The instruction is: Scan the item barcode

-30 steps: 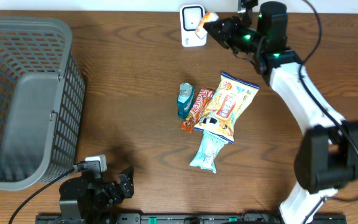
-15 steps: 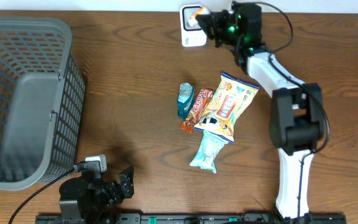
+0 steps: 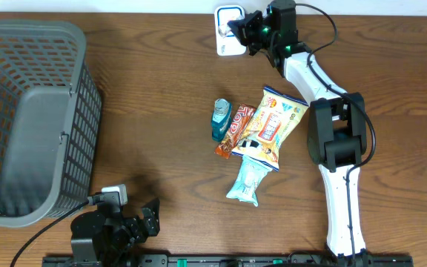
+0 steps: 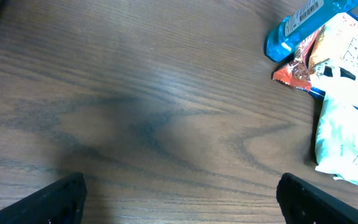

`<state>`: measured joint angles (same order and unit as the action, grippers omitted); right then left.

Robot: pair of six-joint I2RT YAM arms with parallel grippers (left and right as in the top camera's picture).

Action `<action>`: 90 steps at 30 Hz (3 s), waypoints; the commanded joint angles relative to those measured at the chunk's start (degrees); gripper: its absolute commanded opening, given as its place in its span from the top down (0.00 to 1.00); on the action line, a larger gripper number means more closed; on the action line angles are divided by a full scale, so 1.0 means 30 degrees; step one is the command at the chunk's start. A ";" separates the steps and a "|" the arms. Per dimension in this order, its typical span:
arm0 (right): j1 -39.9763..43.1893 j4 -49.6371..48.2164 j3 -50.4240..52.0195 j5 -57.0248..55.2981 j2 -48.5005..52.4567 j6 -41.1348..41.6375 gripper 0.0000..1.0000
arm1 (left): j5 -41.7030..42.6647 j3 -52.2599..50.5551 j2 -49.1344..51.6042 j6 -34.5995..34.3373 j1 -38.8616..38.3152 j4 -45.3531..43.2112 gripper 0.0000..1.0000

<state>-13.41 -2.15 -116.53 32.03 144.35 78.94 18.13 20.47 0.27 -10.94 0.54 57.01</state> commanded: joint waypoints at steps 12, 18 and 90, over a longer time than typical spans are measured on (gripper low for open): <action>0.1362 0.5319 -0.2550 0.0816 -0.3293 -0.8378 0.99 | 0.0233 -0.0109 -0.0022 -0.0175 0.0015 0.0204 0.02; 0.2980 1.2233 -0.2550 -0.4940 -0.7949 -1.3835 0.98 | 0.0240 -0.0109 -0.0022 -0.0175 0.0015 0.0204 0.02; 0.8167 3.3128 -0.1239 1.2094 -0.8903 -2.1143 0.01 | 0.0233 -0.0109 -0.0022 -0.0175 0.0015 0.0204 0.02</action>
<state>16.10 96.90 -119.57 65.01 118.34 14.06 18.13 20.47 0.27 -10.94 0.54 57.04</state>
